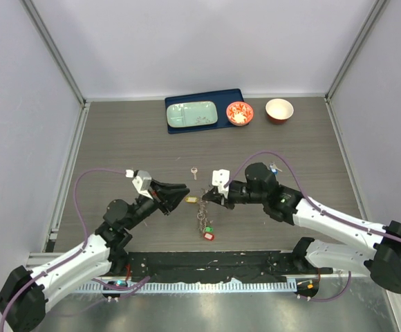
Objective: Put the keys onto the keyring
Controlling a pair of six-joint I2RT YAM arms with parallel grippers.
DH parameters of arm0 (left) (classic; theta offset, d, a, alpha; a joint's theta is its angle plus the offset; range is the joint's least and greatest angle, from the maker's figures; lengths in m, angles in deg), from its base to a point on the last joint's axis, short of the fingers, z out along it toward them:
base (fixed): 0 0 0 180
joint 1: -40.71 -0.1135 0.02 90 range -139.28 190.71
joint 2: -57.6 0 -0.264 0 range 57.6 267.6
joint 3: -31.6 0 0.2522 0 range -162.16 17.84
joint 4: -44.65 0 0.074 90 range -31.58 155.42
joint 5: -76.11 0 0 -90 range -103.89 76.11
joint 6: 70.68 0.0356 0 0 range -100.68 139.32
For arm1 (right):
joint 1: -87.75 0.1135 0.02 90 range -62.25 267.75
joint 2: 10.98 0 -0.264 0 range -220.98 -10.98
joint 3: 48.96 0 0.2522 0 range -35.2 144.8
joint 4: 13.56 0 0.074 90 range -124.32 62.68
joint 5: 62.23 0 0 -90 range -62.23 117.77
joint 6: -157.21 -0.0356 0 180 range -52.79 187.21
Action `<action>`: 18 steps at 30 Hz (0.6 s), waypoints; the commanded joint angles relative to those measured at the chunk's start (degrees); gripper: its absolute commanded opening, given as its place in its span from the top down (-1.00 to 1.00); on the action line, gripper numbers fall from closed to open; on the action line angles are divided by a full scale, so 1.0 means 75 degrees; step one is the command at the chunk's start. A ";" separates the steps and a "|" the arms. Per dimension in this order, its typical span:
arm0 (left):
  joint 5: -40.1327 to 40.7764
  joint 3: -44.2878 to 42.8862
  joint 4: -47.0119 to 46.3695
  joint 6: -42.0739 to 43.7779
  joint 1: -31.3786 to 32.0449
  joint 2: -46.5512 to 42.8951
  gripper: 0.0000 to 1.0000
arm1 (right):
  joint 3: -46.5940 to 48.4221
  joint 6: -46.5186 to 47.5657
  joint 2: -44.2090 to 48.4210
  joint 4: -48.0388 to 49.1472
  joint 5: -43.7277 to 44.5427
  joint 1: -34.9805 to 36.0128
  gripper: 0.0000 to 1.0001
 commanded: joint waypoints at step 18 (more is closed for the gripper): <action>-0.2321 0.0260 -0.2751 0.2690 -0.0031 0.2394 -0.12 | 0.2606 0.1185 -0.0829 -0.3246 -0.0329 0.0034 0.99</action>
